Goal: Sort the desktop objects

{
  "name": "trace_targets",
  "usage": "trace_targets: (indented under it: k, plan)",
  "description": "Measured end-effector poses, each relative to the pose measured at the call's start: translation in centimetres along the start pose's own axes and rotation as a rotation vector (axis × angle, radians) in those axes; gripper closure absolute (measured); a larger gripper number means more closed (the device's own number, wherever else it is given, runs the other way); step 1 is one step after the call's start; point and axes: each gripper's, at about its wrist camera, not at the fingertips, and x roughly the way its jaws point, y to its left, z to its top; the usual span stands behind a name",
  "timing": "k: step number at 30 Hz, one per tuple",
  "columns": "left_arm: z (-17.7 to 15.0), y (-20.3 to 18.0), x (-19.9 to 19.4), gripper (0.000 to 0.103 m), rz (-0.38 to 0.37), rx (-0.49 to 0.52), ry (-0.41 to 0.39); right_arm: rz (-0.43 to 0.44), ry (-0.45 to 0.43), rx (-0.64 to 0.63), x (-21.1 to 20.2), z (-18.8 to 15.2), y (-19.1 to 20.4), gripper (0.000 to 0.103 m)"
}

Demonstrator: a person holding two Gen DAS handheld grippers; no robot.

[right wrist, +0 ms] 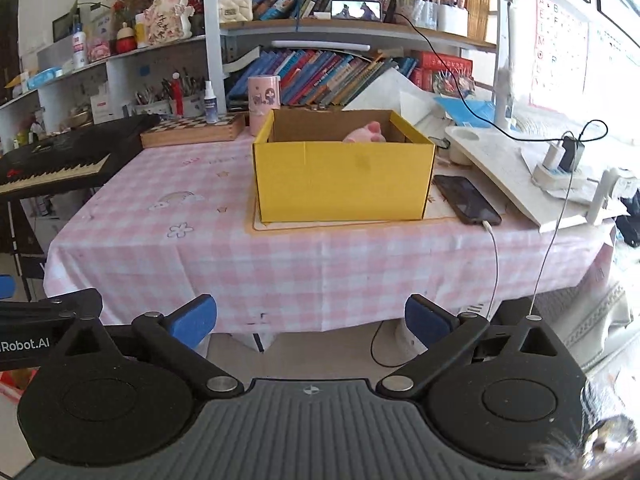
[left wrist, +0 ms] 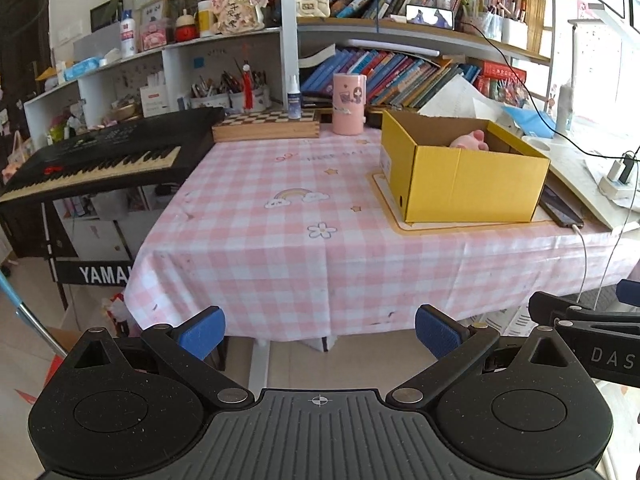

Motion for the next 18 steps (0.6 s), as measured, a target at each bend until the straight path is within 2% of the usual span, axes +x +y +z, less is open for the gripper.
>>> trace_targets:
  k: [18]
  plan:
    - [-0.53, 0.06, -0.24, 0.001, 0.009, 0.036, 0.022, 0.001, 0.03, 0.005, -0.29, -0.51, 0.55, 0.0]
